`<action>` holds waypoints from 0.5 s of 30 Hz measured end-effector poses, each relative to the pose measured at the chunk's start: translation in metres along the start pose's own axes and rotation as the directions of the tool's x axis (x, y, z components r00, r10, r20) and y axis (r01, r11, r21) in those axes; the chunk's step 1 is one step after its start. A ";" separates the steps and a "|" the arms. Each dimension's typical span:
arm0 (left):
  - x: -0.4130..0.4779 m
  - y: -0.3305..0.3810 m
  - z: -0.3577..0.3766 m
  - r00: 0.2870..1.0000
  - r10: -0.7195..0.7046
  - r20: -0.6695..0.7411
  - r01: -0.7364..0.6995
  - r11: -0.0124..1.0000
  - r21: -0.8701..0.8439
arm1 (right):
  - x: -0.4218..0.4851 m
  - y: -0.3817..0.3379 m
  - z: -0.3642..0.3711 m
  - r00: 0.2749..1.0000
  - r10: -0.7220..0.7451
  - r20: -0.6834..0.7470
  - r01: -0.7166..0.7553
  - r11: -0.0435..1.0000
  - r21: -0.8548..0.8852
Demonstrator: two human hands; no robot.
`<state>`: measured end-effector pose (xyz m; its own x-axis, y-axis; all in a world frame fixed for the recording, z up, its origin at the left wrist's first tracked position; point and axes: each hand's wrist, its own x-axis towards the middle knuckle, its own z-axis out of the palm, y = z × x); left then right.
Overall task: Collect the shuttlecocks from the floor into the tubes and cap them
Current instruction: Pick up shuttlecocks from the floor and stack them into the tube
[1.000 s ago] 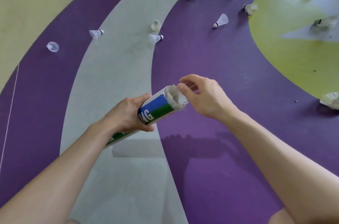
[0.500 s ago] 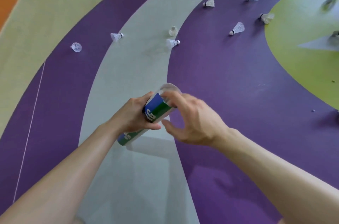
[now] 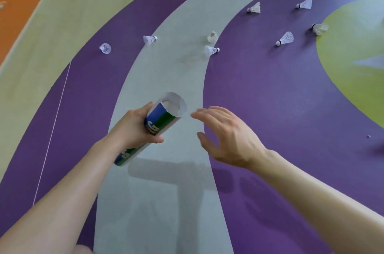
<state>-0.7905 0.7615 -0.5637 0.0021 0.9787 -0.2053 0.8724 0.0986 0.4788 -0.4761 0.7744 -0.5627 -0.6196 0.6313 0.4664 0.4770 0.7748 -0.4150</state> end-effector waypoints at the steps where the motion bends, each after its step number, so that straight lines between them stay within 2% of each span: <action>1: -0.006 -0.013 -0.007 0.998 -0.062 -0.018 0.062 0.998 -0.014 | -0.004 0.005 0.010 0.999 0.007 0.034 -0.006 1.000 -0.021; 4: -0.022 -0.054 -0.025 0.977 -0.210 -0.042 0.211 0.977 0.009 | -0.015 0.014 0.055 0.971 0.060 0.231 -0.047 0.997 -0.062; 8: -0.036 -0.094 -0.033 0.944 -0.324 -0.061 0.326 0.945 0.026 | -0.002 0.013 0.130 0.865 0.145 0.481 -0.103 0.988 -0.113; 12: -0.043 -0.112 -0.027 0.938 -0.346 -0.033 0.347 0.937 0.034 | 0.022 0.002 0.192 0.784 0.226 0.578 -0.193 0.974 -0.120; 15: -0.040 -0.110 -0.021 0.945 -0.327 0.011 0.326 0.945 0.034 | 0.029 -0.005 0.209 0.752 0.291 0.592 -0.261 0.955 -0.139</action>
<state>-0.8970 0.7148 -0.5905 -0.2780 0.8907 -0.3597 0.8414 0.4065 0.3563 -0.6268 0.7818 -0.7101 -0.6956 0.6797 -0.2324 0.7039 0.5803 -0.4096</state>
